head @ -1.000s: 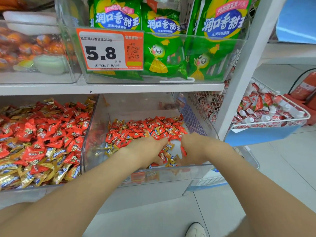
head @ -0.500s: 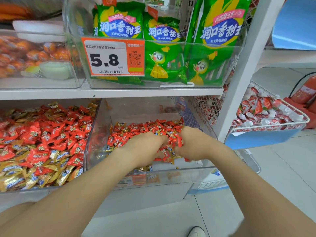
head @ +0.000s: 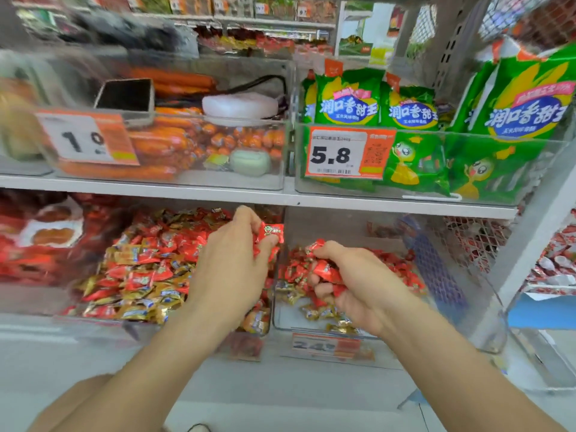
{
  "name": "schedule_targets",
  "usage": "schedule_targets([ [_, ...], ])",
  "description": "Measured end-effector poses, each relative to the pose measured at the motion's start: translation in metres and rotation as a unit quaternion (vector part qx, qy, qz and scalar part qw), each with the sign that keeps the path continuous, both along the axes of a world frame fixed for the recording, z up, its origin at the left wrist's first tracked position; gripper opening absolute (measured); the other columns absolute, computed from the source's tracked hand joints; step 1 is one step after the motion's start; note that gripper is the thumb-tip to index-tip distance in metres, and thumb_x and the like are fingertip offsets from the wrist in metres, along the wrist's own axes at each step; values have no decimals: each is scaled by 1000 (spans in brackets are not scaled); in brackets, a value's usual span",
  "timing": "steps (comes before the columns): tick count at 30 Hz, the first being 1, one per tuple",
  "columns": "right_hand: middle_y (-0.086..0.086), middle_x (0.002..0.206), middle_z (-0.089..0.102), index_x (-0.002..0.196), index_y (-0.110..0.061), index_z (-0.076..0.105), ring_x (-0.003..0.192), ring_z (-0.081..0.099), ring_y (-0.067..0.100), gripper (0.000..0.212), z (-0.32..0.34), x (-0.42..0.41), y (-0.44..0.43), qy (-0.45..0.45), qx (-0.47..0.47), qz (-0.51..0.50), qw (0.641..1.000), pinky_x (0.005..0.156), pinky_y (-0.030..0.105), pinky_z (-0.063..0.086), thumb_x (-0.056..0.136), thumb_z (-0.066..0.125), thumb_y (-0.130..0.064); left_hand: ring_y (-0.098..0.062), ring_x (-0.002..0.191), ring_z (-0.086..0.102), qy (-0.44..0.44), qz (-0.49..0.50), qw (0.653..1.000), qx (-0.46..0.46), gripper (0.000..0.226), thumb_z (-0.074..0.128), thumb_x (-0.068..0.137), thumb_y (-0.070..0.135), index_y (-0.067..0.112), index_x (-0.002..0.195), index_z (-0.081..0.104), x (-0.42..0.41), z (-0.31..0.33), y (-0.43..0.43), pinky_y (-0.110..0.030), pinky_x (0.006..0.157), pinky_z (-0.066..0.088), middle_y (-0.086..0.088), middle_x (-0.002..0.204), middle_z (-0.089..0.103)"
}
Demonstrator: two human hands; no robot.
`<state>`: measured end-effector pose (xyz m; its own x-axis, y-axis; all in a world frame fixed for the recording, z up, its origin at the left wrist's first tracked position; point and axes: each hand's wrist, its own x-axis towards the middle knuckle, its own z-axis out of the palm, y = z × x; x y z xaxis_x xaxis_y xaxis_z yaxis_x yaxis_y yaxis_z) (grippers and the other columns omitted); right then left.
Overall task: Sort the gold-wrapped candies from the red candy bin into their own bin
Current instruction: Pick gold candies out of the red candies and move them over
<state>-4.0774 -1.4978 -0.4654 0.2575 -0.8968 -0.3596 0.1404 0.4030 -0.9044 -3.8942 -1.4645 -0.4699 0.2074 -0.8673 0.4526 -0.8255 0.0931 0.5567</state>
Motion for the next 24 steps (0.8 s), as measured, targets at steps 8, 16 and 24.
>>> schedule_targets([
  [8,3,89,58,105,-15,59,89,60,28,10,-13,104,-38,451,-471,53,756,73,33,39,102,57,-25,-46,115,52,-155,85,977,116,34,54,106,37,7,120,56,91,-22,-49,-53,93,45,-24,118,59],
  [16,-1,89,68,113,-23,65,84,66,24,46,-24,112,-75,511,-439,155,722,77,43,60,83,64,-58,-43,131,49,-91,65,971,211,77,56,82,74,33,146,42,117,-27,-57,-58,106,45,-11,140,55],
  [24,0,136,61,150,-23,52,129,53,15,47,-21,33,-43,454,-482,141,736,102,25,37,108,48,-44,-30,101,51,-175,87,980,25,24,49,100,37,22,111,64,57,-14,-11,-46,83,45,-3,107,58],
])
